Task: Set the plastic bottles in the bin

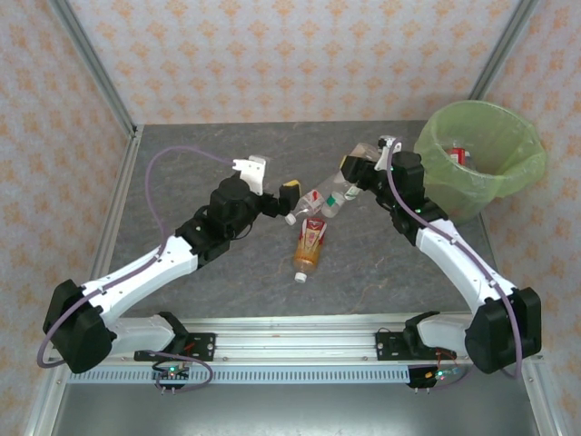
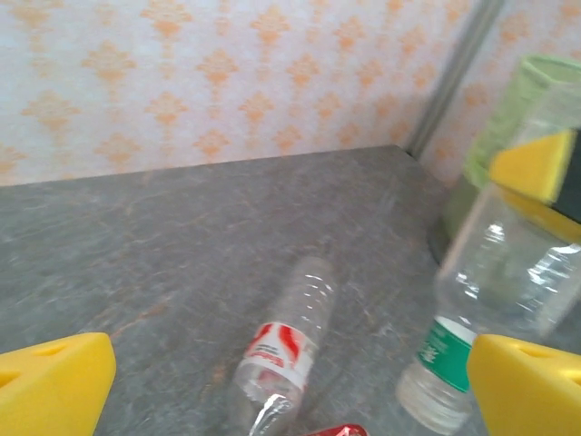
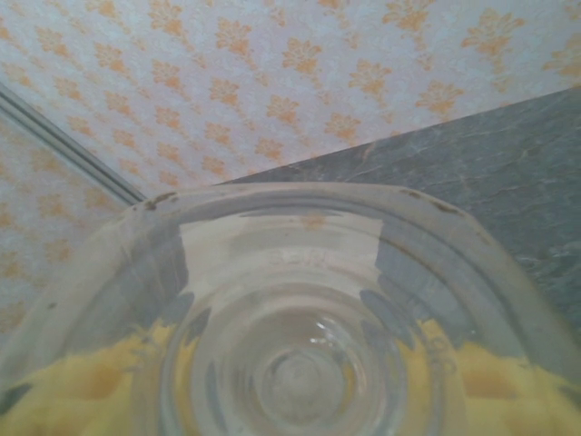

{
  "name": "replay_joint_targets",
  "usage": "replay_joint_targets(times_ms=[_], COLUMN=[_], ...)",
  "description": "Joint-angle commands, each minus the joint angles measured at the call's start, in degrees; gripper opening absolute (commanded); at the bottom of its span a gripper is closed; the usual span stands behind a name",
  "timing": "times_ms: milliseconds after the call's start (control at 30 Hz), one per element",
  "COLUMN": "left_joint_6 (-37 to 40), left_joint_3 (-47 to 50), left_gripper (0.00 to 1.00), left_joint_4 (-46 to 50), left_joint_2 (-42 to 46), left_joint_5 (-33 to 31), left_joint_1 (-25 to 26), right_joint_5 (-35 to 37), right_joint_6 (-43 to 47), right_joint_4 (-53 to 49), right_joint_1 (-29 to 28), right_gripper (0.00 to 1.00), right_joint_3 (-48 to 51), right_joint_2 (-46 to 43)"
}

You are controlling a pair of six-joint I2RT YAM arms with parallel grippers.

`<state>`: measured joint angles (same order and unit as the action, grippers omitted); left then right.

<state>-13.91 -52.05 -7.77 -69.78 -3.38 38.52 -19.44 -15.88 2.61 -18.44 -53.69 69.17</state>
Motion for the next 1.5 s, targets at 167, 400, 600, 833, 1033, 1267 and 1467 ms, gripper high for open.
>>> replay_joint_targets(times_ms=[167, 400, 600, 833, 1033, 1267, 1467], left_joint_6=[-9.3, -10.7, -11.4, -12.3, -13.0, -12.0, -15.6], left_joint_3=[1.1, -0.5, -0.8, -1.2, -1.2, -2.6, -5.0], left_gripper=[1.0, 1.0, 1.0, 1.0, 1.0, 1.0, 1.0], left_joint_4=[2.4, 5.7, 6.2, 8.0, 9.0, 12.3, 17.1], left_joint_2=[-0.4, -2.9, -3.4, -3.6, -3.3, -4.3, -5.8], left_joint_5=[-20.3, -22.5, -23.6, -25.1, -27.1, -26.4, -22.5], left_joint_1=[-0.6, -0.7, -0.7, -0.6, -0.6, -0.7, -0.7], right_joint_5=[10.3, 17.1, 21.8, 29.9, 29.9, 27.4, 30.2], right_joint_6=[6.4, 10.7, 15.1, 17.0, 12.5, 4.3, 5.0], right_joint_4=[-2.8, -1.6, 0.0, 6.7, 14.6, 20.9, 24.9], right_joint_1=[0.2, 0.3, 0.9, 3.4, 10.6, 18.5, 21.4], right_gripper=[0.34, 0.33, 0.33, 0.32, 0.32, 0.32, 0.33], right_joint_3=[-3.6, -4.7, -7.1, -8.0, -6.6, -5.2, -5.0], right_joint_2=[-6.9, -9.4, -9.2, -9.4, -11.1, -13.6, -14.1])
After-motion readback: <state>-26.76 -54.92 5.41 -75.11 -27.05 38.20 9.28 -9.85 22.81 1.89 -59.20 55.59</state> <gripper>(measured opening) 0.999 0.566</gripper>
